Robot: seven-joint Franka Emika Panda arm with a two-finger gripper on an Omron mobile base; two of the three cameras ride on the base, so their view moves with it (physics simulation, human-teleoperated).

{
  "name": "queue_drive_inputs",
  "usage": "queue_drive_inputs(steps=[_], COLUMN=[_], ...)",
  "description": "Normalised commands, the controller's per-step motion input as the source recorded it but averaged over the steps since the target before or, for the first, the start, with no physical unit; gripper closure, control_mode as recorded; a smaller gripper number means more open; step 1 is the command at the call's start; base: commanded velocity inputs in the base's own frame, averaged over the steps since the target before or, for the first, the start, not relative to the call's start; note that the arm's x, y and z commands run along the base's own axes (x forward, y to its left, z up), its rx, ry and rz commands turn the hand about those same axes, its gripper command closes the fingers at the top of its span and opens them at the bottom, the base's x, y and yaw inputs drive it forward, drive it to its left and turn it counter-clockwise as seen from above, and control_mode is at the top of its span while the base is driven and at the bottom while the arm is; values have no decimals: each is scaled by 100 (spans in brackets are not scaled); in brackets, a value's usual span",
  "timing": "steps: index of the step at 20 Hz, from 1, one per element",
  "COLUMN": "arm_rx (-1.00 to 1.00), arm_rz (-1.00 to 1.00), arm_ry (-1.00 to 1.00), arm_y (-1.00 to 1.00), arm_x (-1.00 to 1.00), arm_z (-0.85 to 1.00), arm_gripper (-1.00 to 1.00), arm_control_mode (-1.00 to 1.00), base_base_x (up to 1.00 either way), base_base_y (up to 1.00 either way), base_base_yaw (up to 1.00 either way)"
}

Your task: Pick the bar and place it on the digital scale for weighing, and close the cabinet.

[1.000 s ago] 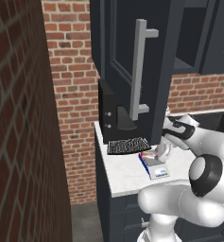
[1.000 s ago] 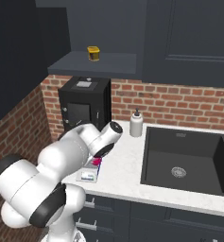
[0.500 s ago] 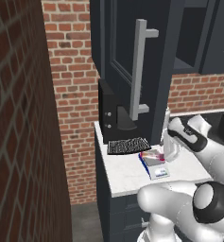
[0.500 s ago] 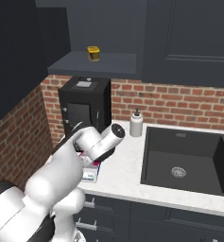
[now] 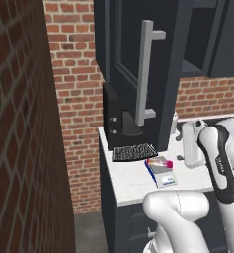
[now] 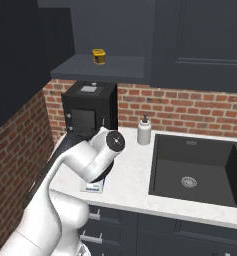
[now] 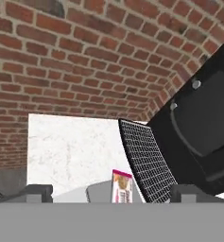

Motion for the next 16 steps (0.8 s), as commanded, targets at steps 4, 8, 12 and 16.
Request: queue_drive_inputs(steps=[4, 8, 12, 16], arm_rx=[-21, -22, -8, -5], arm_rz=[9, 10, 5, 7], arm_ry=[-56, -57, -42, -25], arm_y=[16, 30, 33, 62], arm_x=[-100, -100, -95, -100], arm_z=[97, 100, 100, 99], arm_gripper=[-100, -100, -100, -100], arm_control_mode=[-100, -100, -100, -100], base_base_x=[0, 0, 0, 0], base_base_y=[0, 0, 0, 0], base_base_yaw=[0, 0, 0, 0])
